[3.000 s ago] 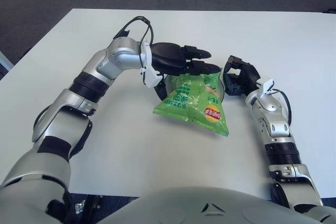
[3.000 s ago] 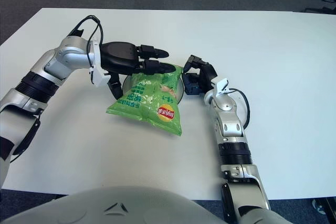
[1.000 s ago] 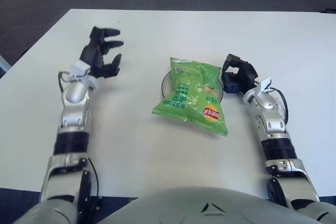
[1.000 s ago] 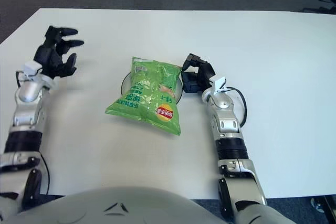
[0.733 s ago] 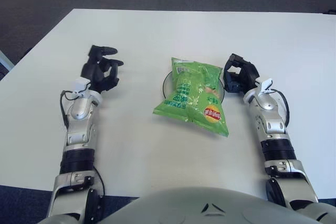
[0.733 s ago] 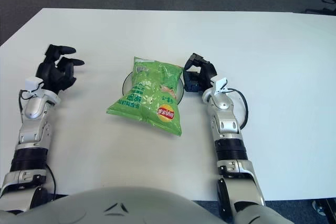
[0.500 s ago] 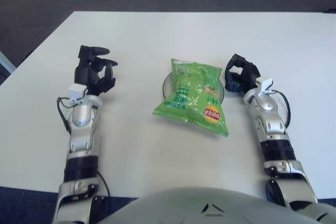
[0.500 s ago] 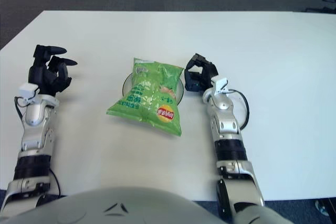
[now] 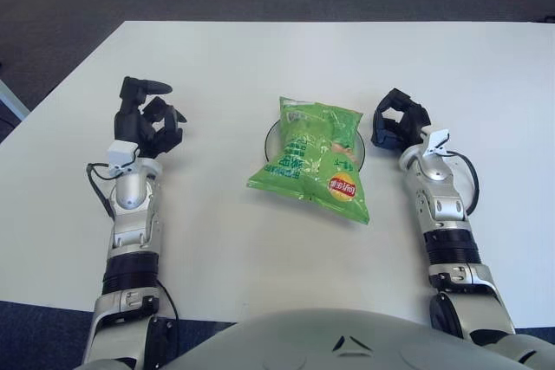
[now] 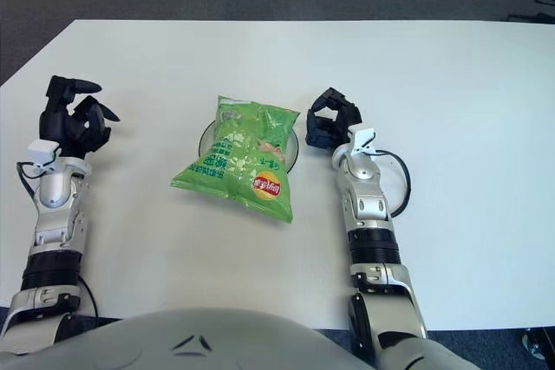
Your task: Put the snack into the plate.
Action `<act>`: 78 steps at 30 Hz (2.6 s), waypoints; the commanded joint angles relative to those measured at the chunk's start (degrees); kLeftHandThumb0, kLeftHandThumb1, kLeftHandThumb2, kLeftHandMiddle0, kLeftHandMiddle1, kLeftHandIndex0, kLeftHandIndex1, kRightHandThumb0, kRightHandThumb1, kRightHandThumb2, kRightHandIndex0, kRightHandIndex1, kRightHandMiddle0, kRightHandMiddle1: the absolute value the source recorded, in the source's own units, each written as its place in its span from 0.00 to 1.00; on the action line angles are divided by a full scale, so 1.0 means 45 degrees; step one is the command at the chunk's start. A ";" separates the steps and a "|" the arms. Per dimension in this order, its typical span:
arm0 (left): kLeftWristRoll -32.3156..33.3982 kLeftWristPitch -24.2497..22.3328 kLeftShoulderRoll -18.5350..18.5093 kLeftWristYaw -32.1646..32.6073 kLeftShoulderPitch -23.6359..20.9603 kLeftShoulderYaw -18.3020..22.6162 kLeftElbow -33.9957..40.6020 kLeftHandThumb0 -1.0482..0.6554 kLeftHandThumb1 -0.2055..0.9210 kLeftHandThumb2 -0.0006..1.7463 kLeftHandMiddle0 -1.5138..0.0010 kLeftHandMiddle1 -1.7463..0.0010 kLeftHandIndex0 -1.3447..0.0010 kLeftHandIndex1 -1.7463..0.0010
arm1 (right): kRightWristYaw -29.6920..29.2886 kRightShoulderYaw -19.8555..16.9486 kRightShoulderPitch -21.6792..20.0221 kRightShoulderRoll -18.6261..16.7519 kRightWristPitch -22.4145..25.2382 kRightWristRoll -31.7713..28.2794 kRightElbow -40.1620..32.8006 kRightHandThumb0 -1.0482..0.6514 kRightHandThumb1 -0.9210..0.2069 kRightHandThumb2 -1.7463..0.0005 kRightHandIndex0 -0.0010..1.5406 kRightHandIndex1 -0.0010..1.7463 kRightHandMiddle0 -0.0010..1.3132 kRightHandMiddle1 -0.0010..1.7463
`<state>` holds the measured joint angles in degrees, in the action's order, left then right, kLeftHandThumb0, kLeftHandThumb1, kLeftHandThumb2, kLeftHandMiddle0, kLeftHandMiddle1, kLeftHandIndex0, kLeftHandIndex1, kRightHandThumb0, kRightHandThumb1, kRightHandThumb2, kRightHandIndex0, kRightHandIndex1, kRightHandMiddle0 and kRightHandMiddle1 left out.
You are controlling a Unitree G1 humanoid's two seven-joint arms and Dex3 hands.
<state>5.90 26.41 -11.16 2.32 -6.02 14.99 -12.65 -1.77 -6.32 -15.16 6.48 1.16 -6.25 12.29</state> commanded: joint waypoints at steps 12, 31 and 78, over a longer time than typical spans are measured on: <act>-0.0565 -0.0031 0.1811 0.1061 0.2367 -0.0672 -0.0992 0.37 0.63 0.62 0.22 0.00 0.65 0.00 | 0.1277 -0.1107 0.0998 -0.0480 -0.3072 -0.0958 0.2049 0.28 0.71 0.11 0.86 1.00 0.60 1.00; -0.0394 0.0306 0.1785 0.0655 0.2568 -0.1378 -0.1249 0.36 0.57 0.67 0.18 0.00 0.62 0.00 | 0.3079 -0.1845 0.0410 -0.0836 -0.6470 -0.1946 0.4037 0.27 0.74 0.09 0.86 1.00 0.62 1.00; 0.0583 -0.1741 0.1689 -0.0894 0.2915 -0.1888 -0.0572 0.35 0.56 0.68 0.17 0.00 0.61 0.00 | 0.1614 -0.1437 0.0467 -0.0197 -0.2646 -0.0873 0.3093 0.29 0.71 0.11 0.86 1.00 0.59 1.00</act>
<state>7.00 23.24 -11.21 -1.49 -5.47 9.37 -9.25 7.69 -13.37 -20.21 7.15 -15.46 -11.40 24.86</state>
